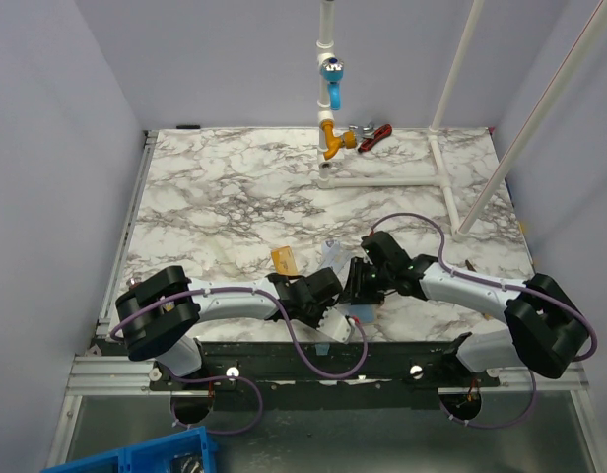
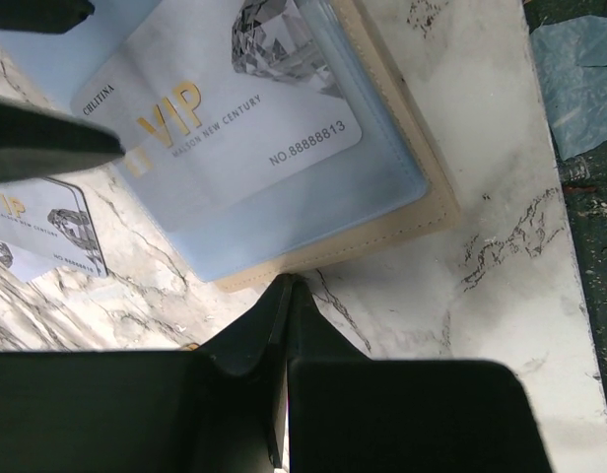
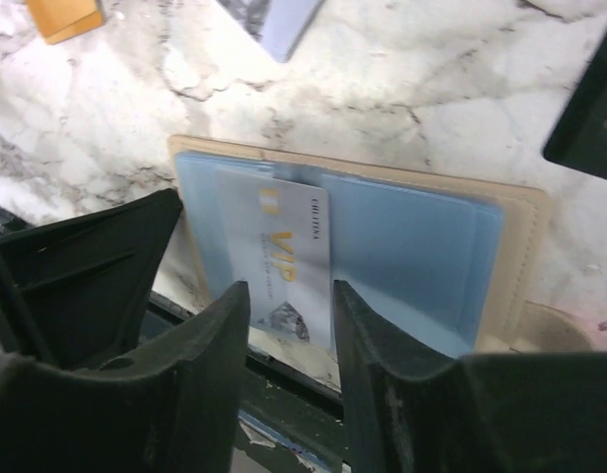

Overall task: Put the credit cards into the card holder
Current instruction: Insert the credit card into the card holder.

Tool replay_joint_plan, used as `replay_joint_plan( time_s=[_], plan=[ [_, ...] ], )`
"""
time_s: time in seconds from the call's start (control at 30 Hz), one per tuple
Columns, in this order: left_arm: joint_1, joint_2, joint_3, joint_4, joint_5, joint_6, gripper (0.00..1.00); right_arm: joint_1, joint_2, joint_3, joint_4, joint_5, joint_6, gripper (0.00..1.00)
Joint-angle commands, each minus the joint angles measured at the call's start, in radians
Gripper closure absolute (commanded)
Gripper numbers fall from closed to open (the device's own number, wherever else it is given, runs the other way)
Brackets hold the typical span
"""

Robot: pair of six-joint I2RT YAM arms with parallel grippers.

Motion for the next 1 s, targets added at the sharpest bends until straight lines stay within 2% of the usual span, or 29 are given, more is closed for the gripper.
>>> replay_joint_plan(
  time_s=[0.0, 0.03, 0.13, 0.2, 0.4, 0.6, 0.97],
  plan=[
    [0.0, -0.015, -0.007, 0.003, -0.015, -0.006, 1.0, -0.003, 0.015, 0.023, -0.076, 0.061, -0.017, 0.6],
    [0.001, -0.015, -0.006, 0.001, -0.017, -0.004, 1.0, -0.004, 0.012, 0.023, -0.081, 0.073, -0.015, 0.64],
    [0.001, -0.014, -0.006, 0.003, -0.017, -0.002, 1.0, -0.006, 0.011, 0.024, -0.099, 0.121, -0.005, 0.91],
    [0.0, -0.012, -0.003, 0.002, -0.017, -0.001, 1.0, -0.006, 0.013, 0.021, -0.101, 0.142, 0.003, 0.99],
    [0.001, -0.007, 0.002, 0.005, -0.017, -0.003, 1.0, -0.005, 0.064, 0.015, -0.059, 0.14, 0.016, 0.99],
    [0.001, 0.004, 0.004, 0.018, -0.02, 0.0, 1.0, -0.001, 0.108, 0.011, 0.03, 0.071, 0.039, 0.99],
    [0.0, 0.01, 0.012, 0.019, -0.015, -0.001, 1.0, 0.072, 0.119, 0.026, 0.075, 0.037, 0.089, 0.99]
  ],
)
